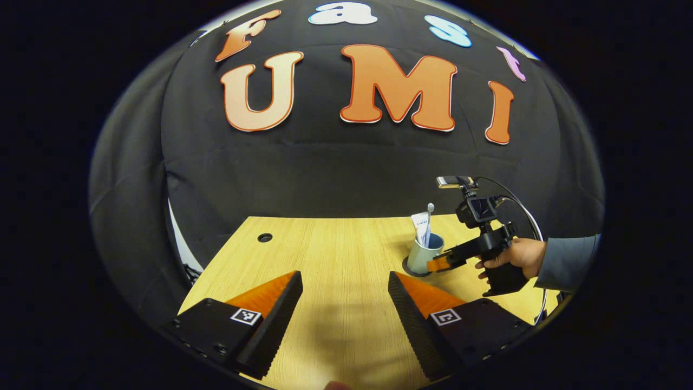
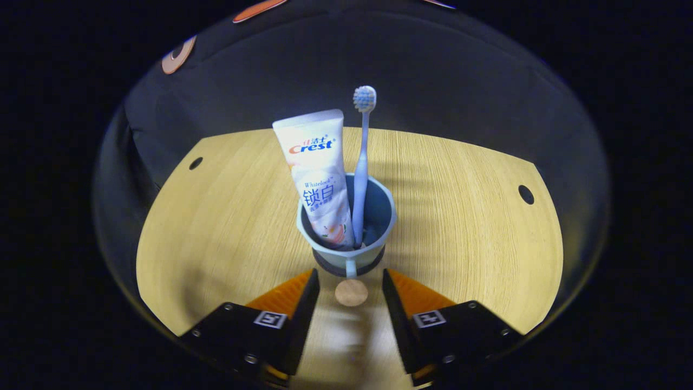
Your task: Put the toothbrush and toothpaste on the desktop into the cup, then pick up the cup and place it on the coaster on the desktop.
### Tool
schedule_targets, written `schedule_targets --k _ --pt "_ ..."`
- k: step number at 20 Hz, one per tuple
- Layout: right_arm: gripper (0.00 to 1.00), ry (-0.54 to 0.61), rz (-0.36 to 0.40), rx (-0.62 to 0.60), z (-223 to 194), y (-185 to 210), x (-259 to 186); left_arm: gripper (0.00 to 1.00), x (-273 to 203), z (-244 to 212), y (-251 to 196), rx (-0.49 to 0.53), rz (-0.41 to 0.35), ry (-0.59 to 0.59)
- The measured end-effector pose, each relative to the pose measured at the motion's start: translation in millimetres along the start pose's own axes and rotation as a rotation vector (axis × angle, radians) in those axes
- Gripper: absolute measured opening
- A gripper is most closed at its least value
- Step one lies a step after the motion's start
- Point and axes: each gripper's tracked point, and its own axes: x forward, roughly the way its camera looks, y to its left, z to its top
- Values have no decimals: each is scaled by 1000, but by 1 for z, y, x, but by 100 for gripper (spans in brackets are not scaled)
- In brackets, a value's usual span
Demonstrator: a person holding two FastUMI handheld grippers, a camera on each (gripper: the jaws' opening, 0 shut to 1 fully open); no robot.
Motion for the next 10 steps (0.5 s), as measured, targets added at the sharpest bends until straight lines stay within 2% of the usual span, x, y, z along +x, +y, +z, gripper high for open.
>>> schedule_targets --k 1,3,10 --pt "86 -23 6 0 0 0 -9 97 17 1 -4 5 -13 -3" --pt "96 -73 4 -7 -1 -3 -28 97 21 6 -9 18 -38 -13" --pt "98 -293 -7 -11 9 -40 -121 97 13 37 -43 46 -57 -81"
